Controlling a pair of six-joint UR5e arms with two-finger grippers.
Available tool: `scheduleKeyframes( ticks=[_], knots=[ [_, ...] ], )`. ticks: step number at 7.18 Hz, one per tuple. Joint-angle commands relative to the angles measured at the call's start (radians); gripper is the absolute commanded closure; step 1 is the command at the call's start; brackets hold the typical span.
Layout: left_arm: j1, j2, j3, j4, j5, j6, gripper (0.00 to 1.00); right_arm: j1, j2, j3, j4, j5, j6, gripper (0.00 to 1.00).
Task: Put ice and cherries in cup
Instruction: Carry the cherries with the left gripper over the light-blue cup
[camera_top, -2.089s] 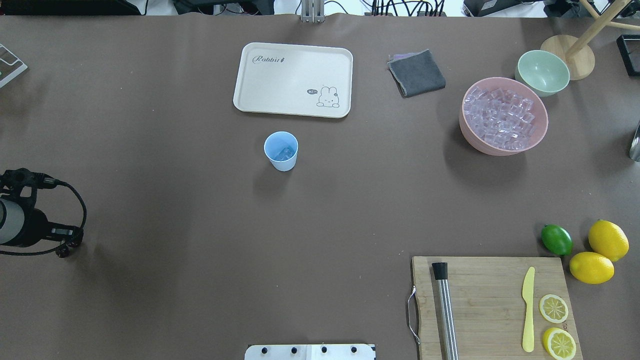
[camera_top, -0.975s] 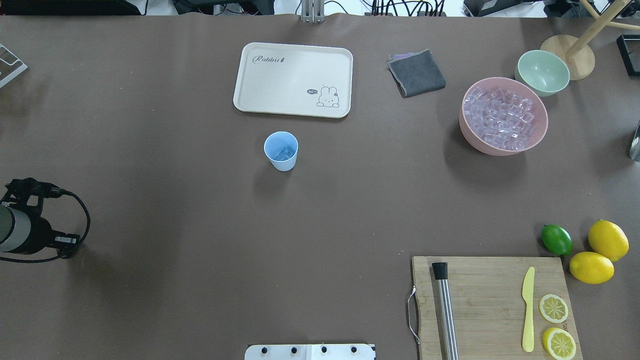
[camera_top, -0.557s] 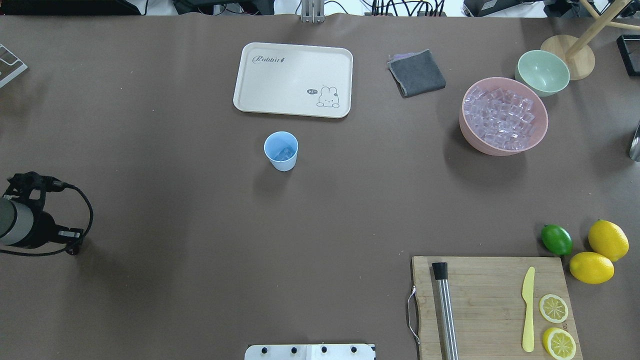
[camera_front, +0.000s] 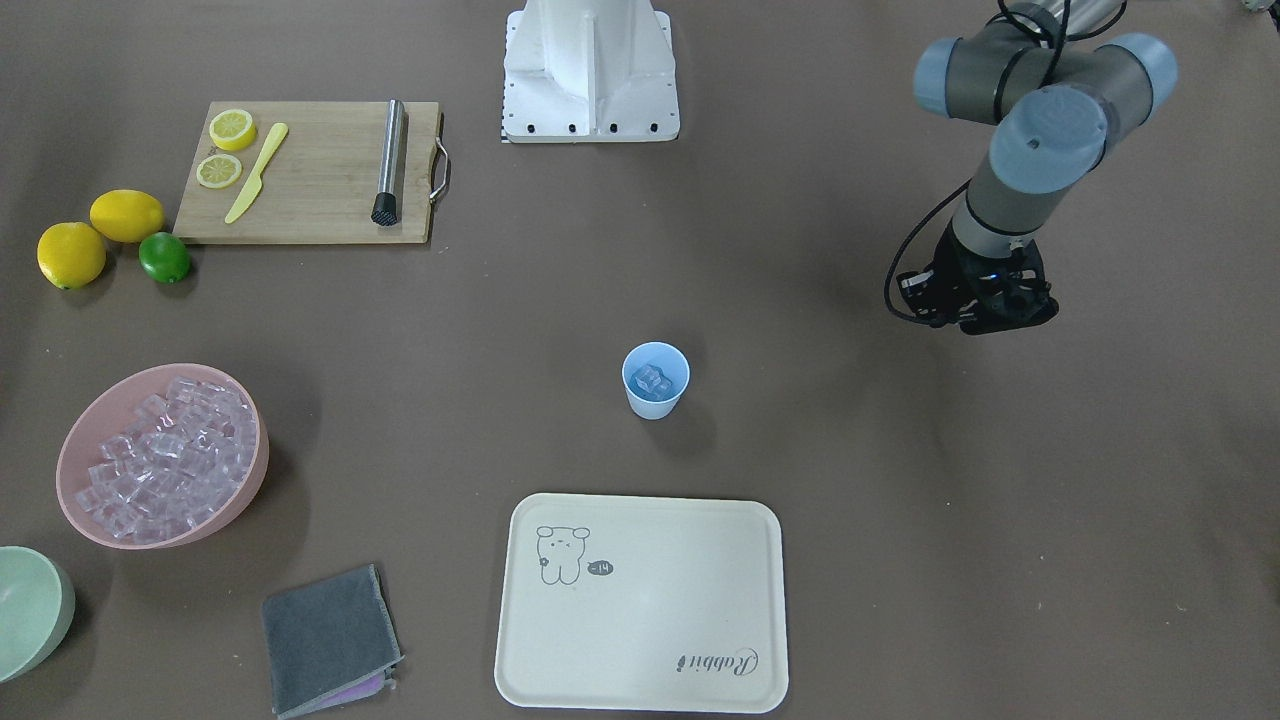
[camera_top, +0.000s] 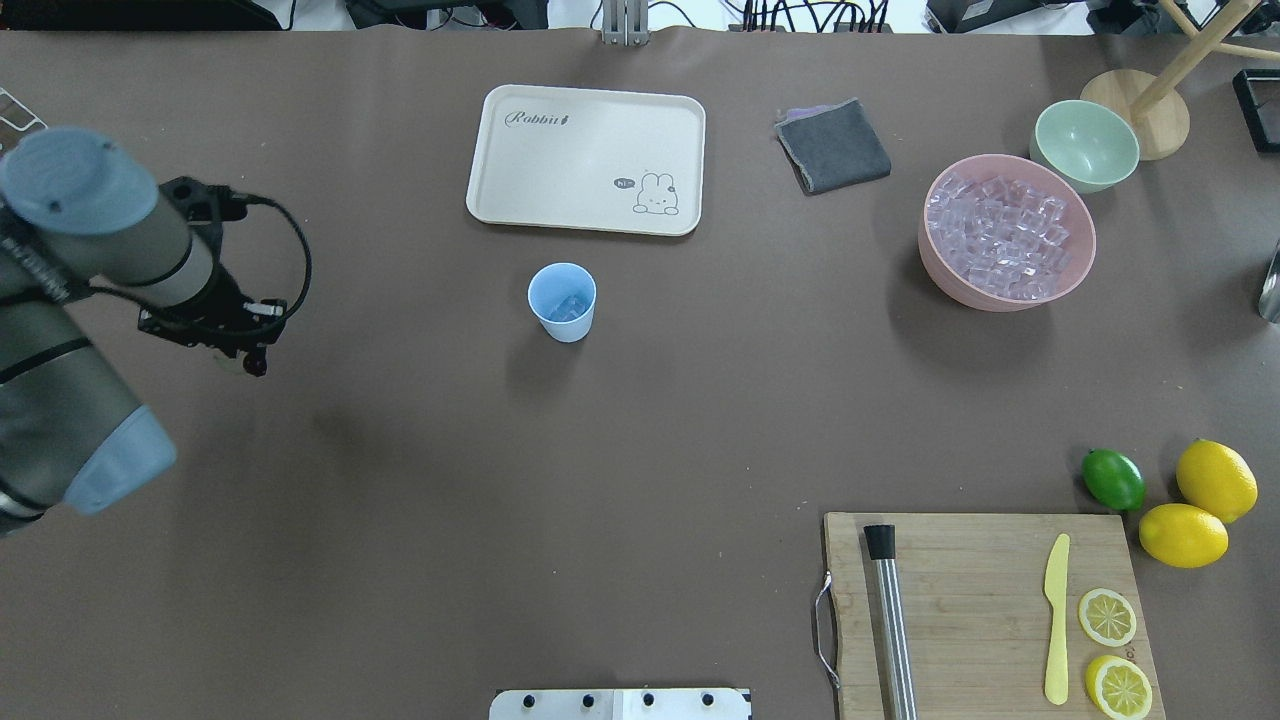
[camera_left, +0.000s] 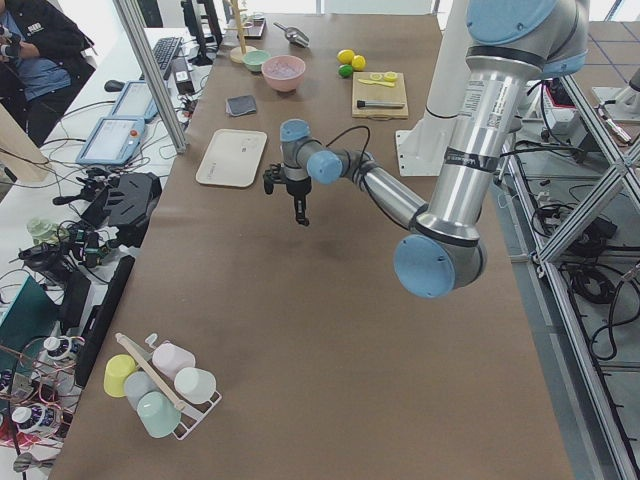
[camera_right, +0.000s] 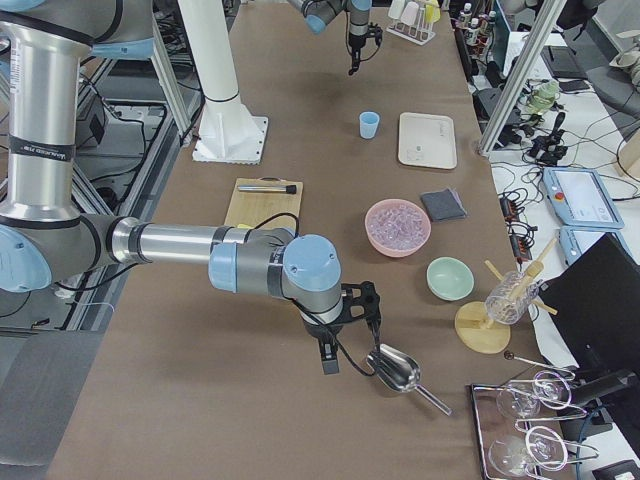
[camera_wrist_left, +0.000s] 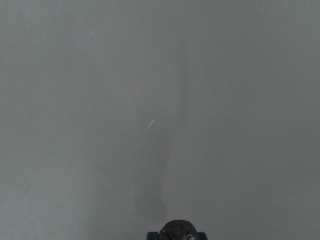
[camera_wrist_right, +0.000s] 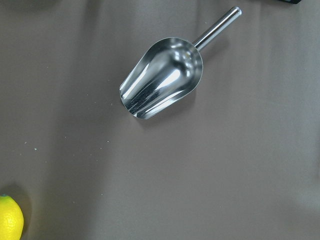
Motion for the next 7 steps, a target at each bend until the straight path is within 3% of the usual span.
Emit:
scheduleKeyframes(
  ticks=[1, 4, 5, 7],
  knots=[
    [-0.066, -0.177, 0.016, 0.133, -0.040, -0.136, 0.66, 0.000, 0.014, -0.002, 0.000, -0.003, 0.001, 0.00],
    [-0.006, -0.357, 0.057, 0.130, -0.029, -0.526, 0.66, 0.003, 0.006, 0.004, -0.001, -0.001, 0.001, 0.00],
    [0.022, -0.435, 0.133, 0.130, 0.006, -0.598, 0.66, 0.006, 0.004, 0.005, 0.000, -0.001, 0.001, 0.00],
    [0.103, -0.496, 0.181, 0.126, 0.083, -0.757, 0.66, 0.006, 0.004, 0.004, -0.001, -0.003, 0.001, 0.00]
  ],
)
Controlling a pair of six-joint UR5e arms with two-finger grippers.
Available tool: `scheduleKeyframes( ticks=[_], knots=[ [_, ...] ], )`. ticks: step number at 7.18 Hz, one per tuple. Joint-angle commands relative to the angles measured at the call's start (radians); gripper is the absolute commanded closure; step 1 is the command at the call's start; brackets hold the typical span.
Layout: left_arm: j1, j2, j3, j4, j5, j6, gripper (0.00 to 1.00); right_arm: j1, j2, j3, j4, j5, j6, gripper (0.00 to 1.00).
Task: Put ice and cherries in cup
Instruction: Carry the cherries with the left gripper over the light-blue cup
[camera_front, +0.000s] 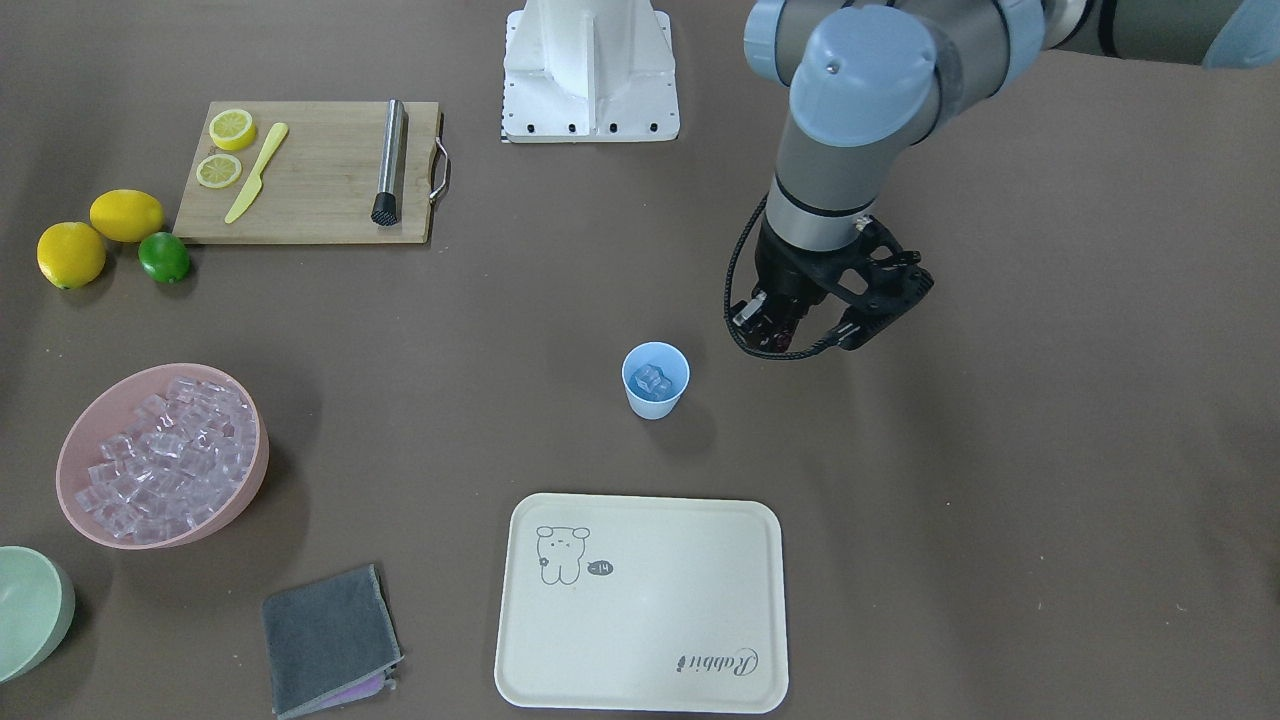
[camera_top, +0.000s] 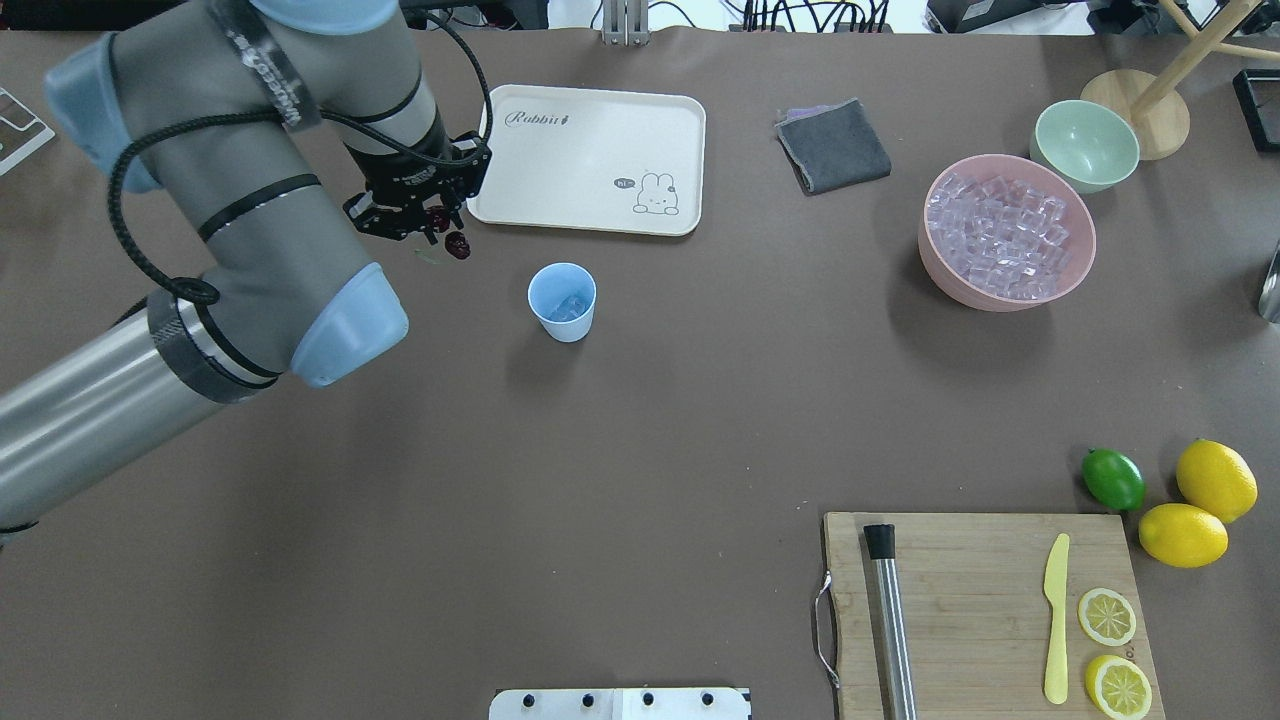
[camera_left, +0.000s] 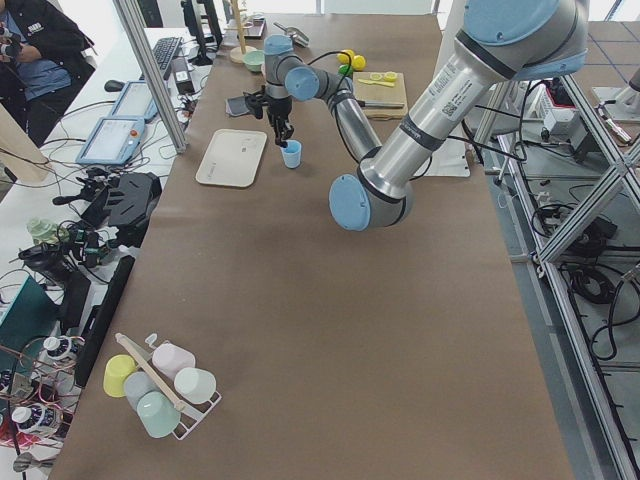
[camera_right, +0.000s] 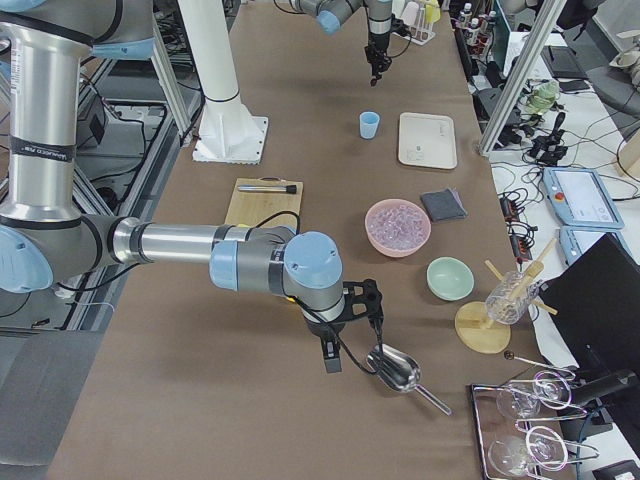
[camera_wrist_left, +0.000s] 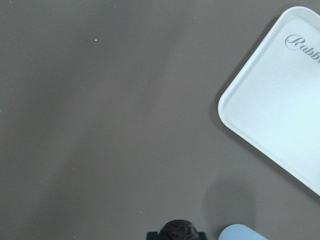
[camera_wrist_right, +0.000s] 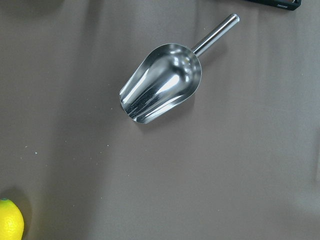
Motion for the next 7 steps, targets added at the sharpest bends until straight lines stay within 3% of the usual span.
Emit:
scheduleKeyframes(
  ticks=[1, 6, 7],
  knots=[
    [0.093, -0.078, 0.065, -0.005, 0.106, -0.178, 0.65, 0.001, -0.001, 0.001, 0.000, -0.001, 0.000, 0.00],
    [0.132, -0.118, 0.124, -0.047, 0.142, -0.243, 0.61, 0.007, -0.004, -0.007, 0.000, -0.001, -0.001, 0.00],
    [0.132, -0.118, 0.128, -0.045, 0.142, -0.209, 0.03, 0.008, -0.004, -0.008, 0.000, -0.001, -0.001, 0.00]
  ],
)
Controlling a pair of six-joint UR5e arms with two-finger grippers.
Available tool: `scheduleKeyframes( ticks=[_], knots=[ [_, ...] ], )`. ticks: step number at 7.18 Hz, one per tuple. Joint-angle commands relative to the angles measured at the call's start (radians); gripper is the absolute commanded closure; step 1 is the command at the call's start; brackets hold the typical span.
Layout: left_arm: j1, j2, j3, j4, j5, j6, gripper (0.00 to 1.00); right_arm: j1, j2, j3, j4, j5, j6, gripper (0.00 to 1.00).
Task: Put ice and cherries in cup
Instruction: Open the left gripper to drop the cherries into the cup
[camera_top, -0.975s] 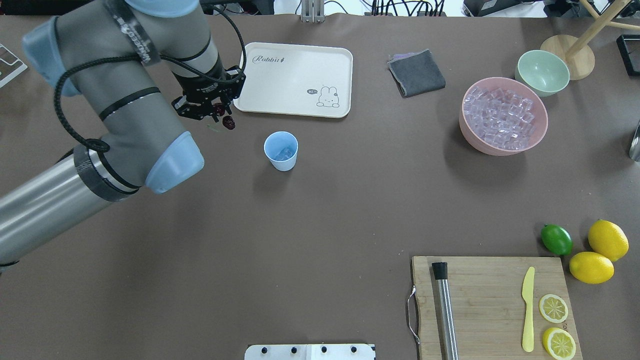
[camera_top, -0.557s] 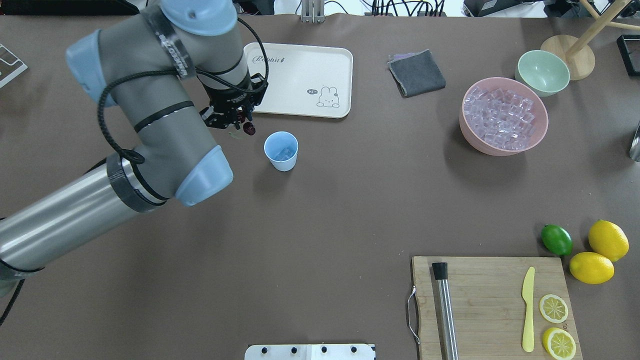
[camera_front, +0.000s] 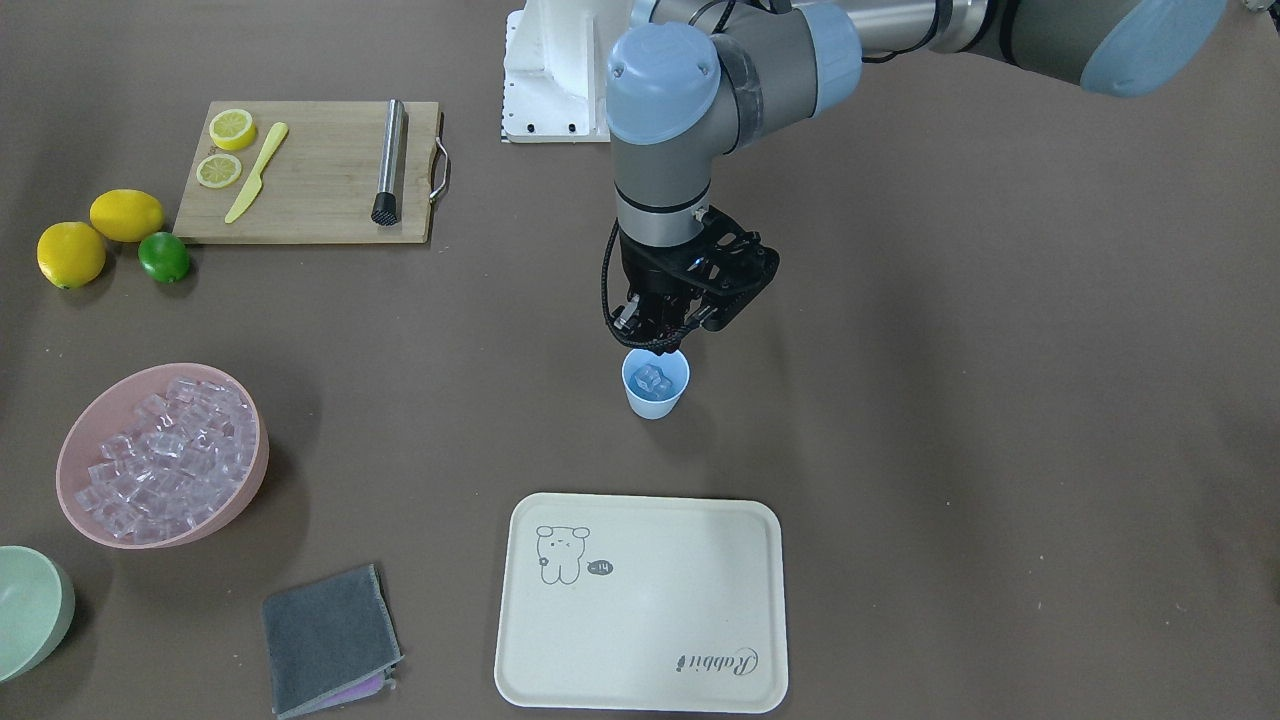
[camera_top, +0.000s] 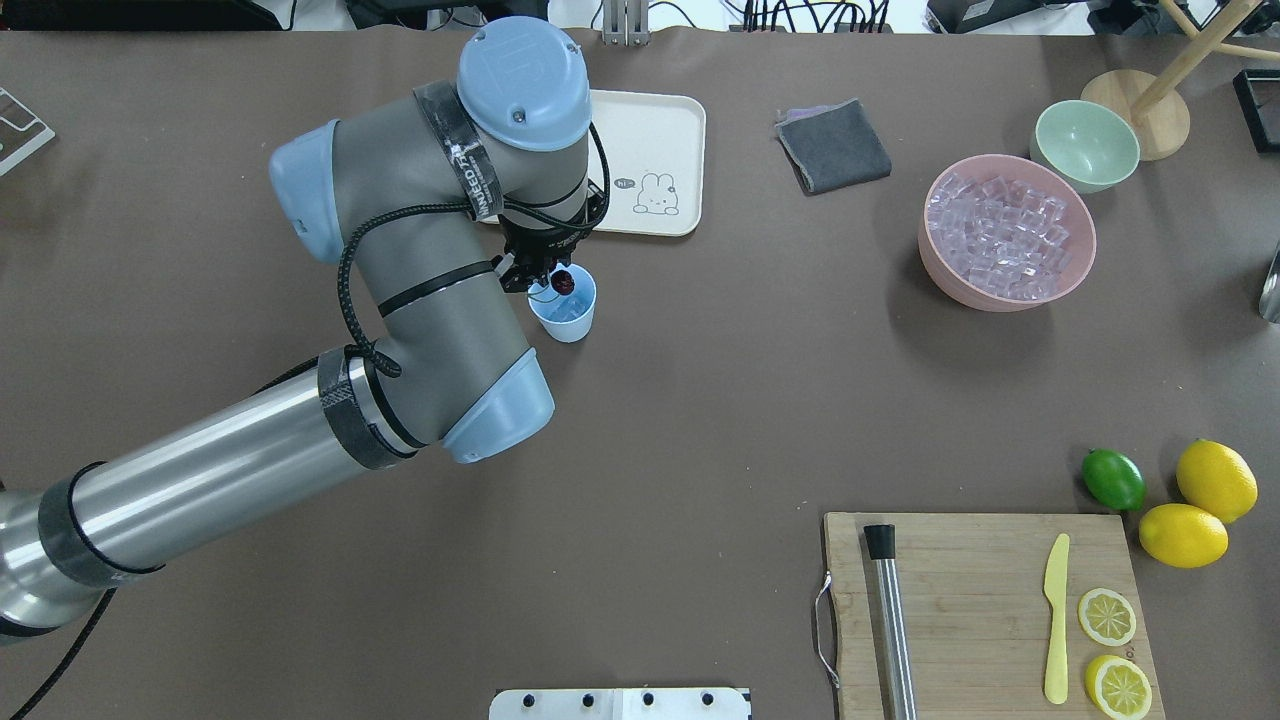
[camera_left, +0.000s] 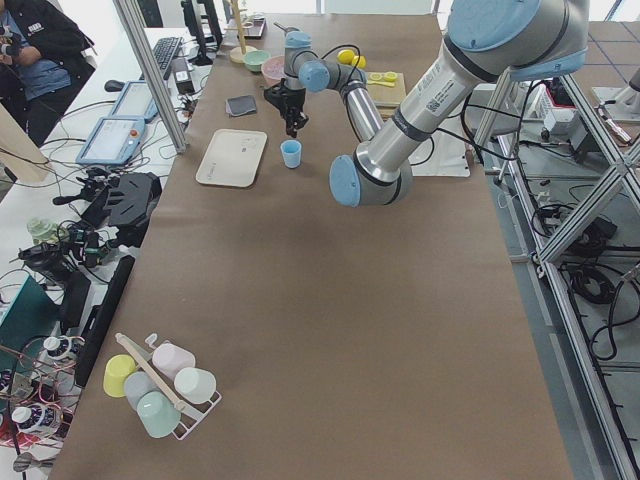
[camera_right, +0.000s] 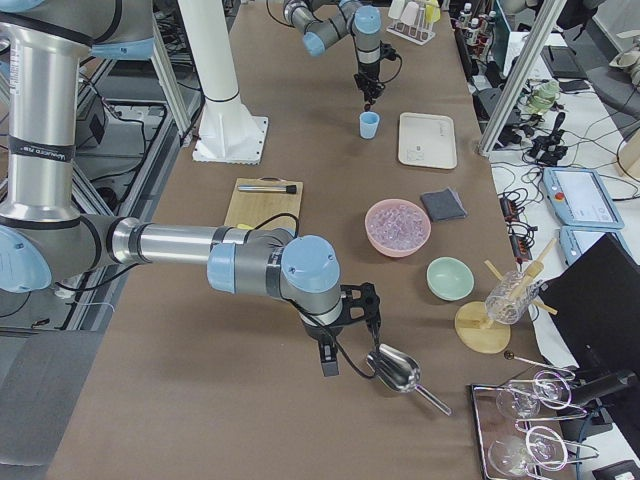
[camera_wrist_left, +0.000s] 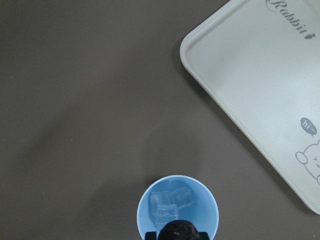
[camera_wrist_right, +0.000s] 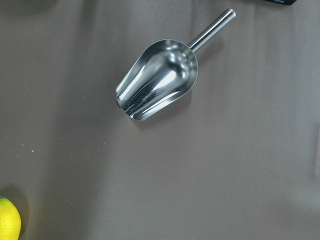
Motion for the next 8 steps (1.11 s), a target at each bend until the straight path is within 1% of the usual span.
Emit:
scheduleKeyframes(
  ticks=[1, 2, 3, 4, 5, 6, 7, 8],
  knots=[
    [-0.003, 0.001, 0.005, 0.000, 0.000, 0.052, 0.02, 0.003, 0.001, 0.000, 0.000, 0.000, 0.000, 0.00],
    [-0.005, 0.002, -0.004, 0.002, -0.003, 0.053, 0.02, 0.003, 0.001, 0.000, 0.000, -0.002, 0.000, 0.00],
    [-0.024, 0.058, -0.095, 0.005, -0.021, 0.128, 0.02, 0.003, 0.004, 0.000, 0.000, -0.008, 0.000, 0.00],
    [-0.046, 0.223, -0.257, 0.008, -0.097, 0.264, 0.02, 0.003, 0.009, 0.000, 0.000, -0.009, 0.000, 0.00],
    [-0.113, 0.339, -0.336, 0.009, -0.146, 0.440, 0.02, 0.001, 0.012, 0.000, 0.000, -0.011, 0.000, 0.00],
    [-0.197, 0.438, -0.371, 0.005, -0.156, 0.589, 0.02, 0.001, 0.009, -0.002, 0.000, -0.011, 0.000, 0.00],
    [-0.324, 0.556, -0.418, 0.005, -0.234, 0.763, 0.02, 0.003, 0.002, 0.001, 0.000, -0.009, 0.000, 0.00],
    [-0.483, 0.673, -0.426, 0.005, -0.345, 1.022, 0.02, 0.010, 0.000, 0.006, 0.000, -0.008, 0.000, 0.00]
  ],
)
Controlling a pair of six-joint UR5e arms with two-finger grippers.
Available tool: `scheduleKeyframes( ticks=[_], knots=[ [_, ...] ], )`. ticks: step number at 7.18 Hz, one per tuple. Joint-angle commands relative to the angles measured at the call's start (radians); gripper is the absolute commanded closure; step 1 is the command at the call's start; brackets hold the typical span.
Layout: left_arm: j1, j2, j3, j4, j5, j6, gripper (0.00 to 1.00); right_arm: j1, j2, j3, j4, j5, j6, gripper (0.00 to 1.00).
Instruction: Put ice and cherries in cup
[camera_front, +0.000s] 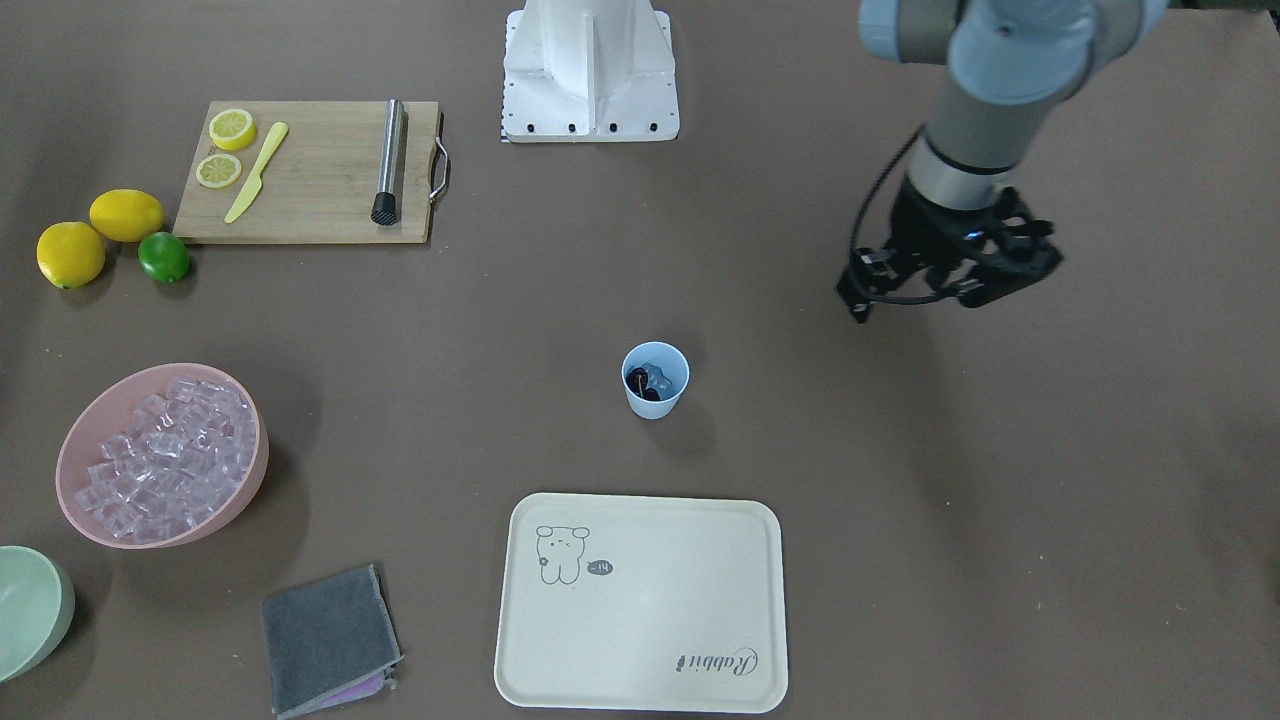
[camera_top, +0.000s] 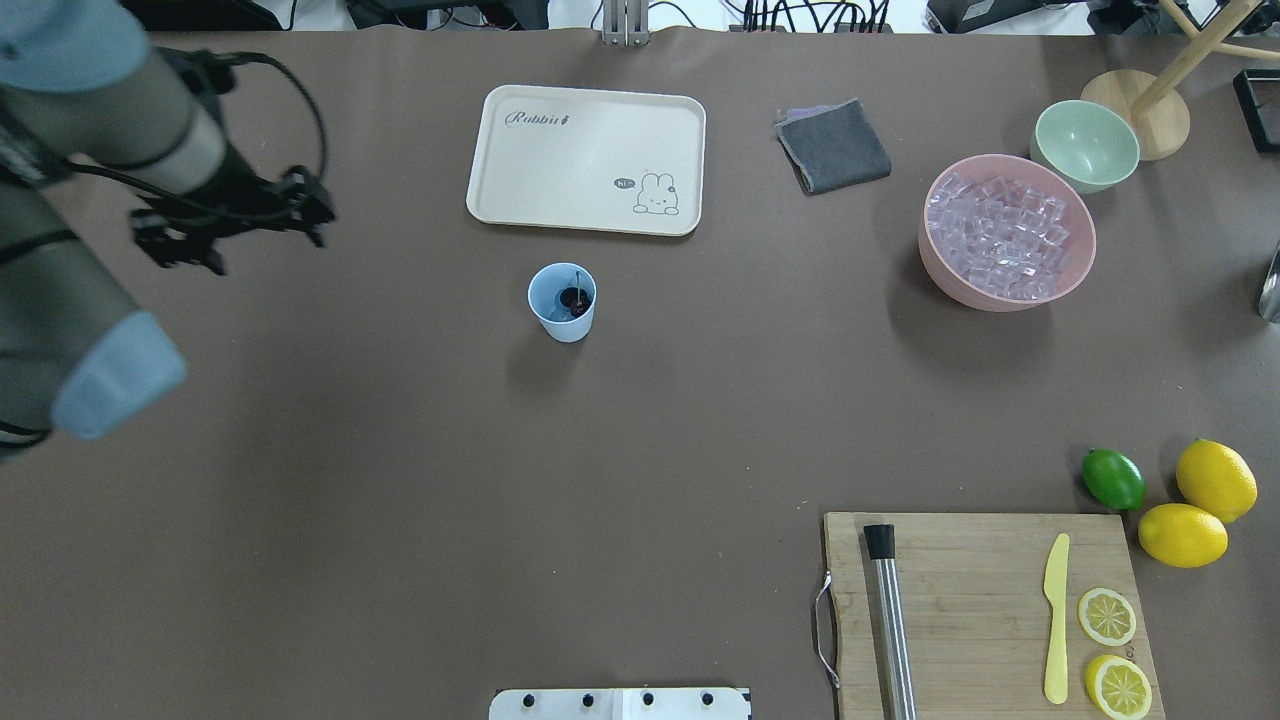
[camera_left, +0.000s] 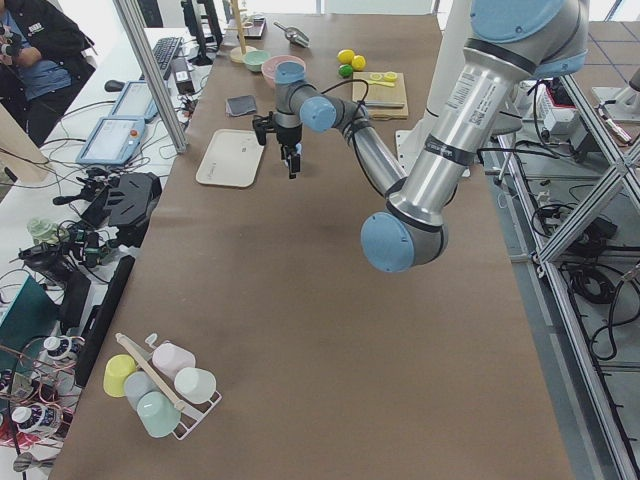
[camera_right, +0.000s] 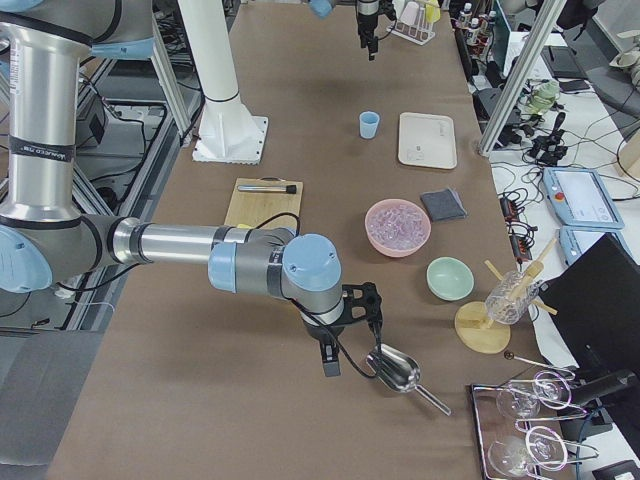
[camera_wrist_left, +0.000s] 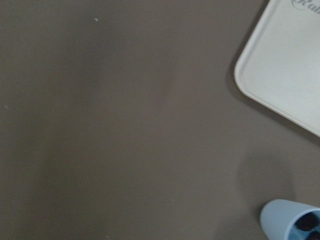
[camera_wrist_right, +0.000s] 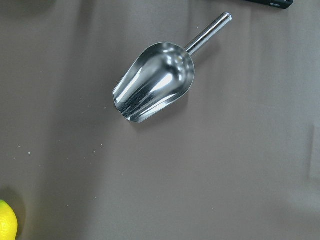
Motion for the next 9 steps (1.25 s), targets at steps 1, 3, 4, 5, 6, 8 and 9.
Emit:
scheduleKeyframes(
  ticks=[1, 3, 4, 5, 6, 8, 9],
  knots=[
    [-0.328, 0.257, -0.021, 0.001, -0.171, 0.558, 0.02, 0.006, -0.004, 0.005, -0.002, 0.002, 0.000, 0.00],
    [-0.584, 0.315, 0.116, 0.016, -0.227, 0.972, 0.02, 0.003, 0.002, -0.003, -0.002, 0.000, 0.001, 0.00],
    [-0.667, 0.301, 0.228, 0.015, -0.248, 1.121, 0.02, 0.000, 0.008, -0.005, -0.002, -0.001, 0.002, 0.00],
    [-0.718, 0.298, 0.330, 0.003, -0.249, 1.227, 0.02, -0.004, 0.010, -0.005, -0.002, 0.000, 0.003, 0.00],
    [-0.783, 0.287, 0.433, -0.016, -0.252, 1.286, 0.02, -0.004, 0.008, -0.005, -0.017, 0.003, 0.005, 0.00],
    [-0.787, 0.325, 0.512, -0.187, -0.255, 1.283, 0.02, -0.011, 0.010, 0.003, -0.035, 0.009, 0.005, 0.00],
    [-0.789, 0.335, 0.494, -0.235, -0.252, 1.189, 0.02, -0.023, 0.014, 0.003, -0.035, 0.009, 0.008, 0.00]
  ],
)
